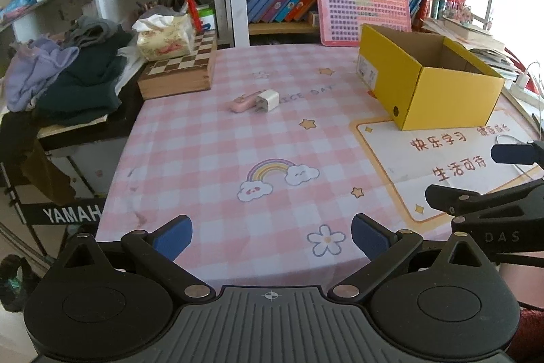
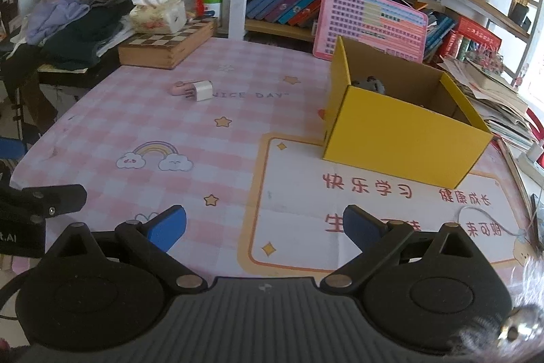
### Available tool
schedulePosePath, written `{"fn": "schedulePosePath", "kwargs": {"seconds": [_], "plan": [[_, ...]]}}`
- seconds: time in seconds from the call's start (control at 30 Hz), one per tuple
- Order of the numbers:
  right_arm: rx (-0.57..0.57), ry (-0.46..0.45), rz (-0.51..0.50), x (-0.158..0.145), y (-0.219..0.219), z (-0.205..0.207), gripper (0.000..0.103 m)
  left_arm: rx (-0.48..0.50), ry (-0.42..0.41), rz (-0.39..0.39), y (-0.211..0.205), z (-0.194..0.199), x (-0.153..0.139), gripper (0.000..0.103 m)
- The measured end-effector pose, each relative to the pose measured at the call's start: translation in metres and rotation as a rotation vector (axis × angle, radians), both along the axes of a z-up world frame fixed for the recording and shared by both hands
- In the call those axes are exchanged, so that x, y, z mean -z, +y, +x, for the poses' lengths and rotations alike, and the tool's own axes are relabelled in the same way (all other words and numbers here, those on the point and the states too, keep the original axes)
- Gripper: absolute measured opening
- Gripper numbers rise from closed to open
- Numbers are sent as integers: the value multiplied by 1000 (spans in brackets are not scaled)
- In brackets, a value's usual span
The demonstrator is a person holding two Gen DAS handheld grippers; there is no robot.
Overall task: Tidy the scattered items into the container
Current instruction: 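Move both tools toward the pink toy and white charger cube on the table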
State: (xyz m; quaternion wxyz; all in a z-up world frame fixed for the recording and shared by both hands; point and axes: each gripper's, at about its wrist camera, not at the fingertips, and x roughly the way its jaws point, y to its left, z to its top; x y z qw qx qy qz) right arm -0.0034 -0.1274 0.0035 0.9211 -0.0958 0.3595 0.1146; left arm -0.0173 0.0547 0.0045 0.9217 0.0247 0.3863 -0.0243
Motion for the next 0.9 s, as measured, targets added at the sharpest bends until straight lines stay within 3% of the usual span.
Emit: {"fn": "schedulePosePath", "kwargs": {"seconds": [0.47, 0.9], "plan": [[-49, 21, 5, 6, 10, 21, 100, -19, 30, 3, 5, 17, 7, 101], [-124, 57, -7, 14, 19, 67, 100, -66, 60, -20, 12, 56, 15, 101]]}}
